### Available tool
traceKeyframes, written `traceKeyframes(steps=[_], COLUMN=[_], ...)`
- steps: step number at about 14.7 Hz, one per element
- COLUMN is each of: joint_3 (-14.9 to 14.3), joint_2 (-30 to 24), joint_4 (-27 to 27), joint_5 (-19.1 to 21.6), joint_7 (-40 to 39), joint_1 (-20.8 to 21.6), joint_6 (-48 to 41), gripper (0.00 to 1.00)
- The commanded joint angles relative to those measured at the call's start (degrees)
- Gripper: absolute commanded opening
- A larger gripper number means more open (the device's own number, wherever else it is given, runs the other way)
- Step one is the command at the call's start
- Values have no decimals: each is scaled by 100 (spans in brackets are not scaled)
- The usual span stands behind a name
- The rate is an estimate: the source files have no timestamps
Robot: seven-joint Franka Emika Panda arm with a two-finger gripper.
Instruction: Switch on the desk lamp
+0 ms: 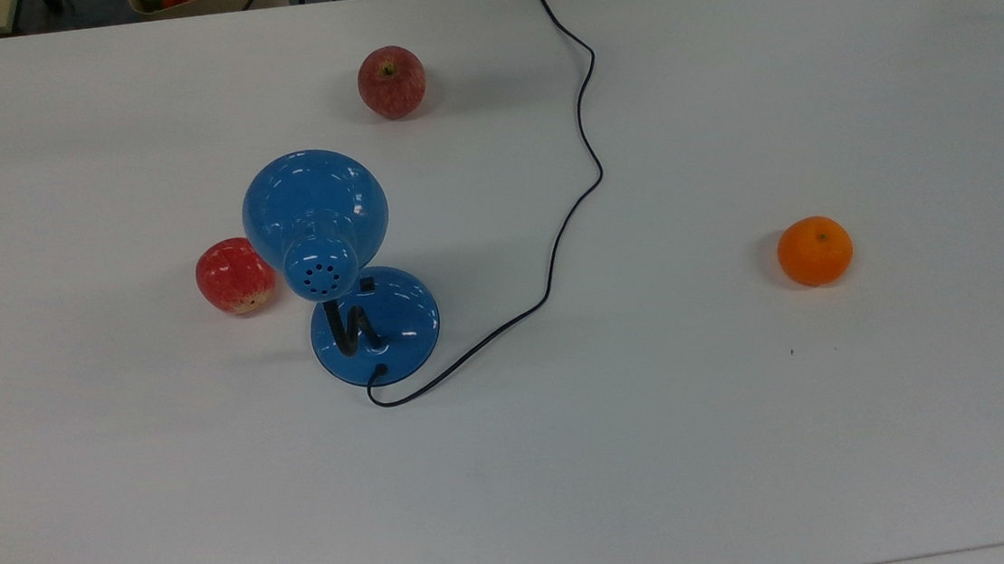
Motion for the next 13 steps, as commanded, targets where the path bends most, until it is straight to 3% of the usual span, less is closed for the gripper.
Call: traceKeyframes(steps=[1, 13], joint_3=[-21, -39], joint_2=[-46, 7], joint_4=[21, 21], joint_5=[-14, 4], joint_7=[-7, 2], joint_1=[20, -7], joint_6=[-106, -53], gripper=[100, 100])
